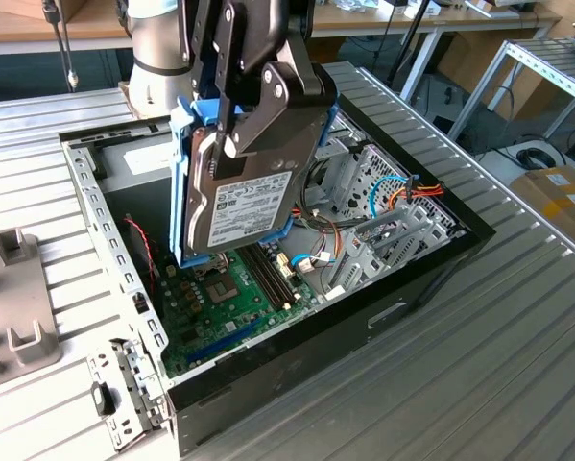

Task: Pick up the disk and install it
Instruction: 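Pick up the disk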

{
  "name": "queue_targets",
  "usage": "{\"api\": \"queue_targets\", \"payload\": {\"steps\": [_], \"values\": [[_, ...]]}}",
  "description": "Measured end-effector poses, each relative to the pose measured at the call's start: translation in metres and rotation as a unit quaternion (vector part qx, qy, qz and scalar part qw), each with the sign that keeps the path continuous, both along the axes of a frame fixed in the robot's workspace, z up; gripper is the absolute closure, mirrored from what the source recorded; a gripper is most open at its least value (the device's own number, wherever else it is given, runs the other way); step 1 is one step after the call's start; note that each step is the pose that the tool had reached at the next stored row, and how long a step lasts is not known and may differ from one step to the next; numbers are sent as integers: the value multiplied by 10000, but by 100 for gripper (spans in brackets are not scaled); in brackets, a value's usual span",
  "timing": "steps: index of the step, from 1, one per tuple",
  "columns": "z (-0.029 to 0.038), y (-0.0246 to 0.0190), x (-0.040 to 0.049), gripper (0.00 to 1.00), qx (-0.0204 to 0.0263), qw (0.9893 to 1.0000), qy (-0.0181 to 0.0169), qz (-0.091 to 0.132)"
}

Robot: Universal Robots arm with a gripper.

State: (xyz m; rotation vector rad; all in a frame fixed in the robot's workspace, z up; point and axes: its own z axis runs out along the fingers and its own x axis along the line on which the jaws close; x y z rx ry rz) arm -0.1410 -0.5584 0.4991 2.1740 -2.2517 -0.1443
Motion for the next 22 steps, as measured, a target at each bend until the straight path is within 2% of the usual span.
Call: {"api": "queue_targets", "payload": {"steps": [3, 9, 17, 22], "values": [[-2, -6, 12, 63, 1, 10000, 0, 0], [-5, -7, 96, 63, 1, 10000, 0, 18], [-7, -11, 128, 63, 0, 9994, 0, 359], [-8, -24, 165, 63, 0, 9993, 1, 375]]}}
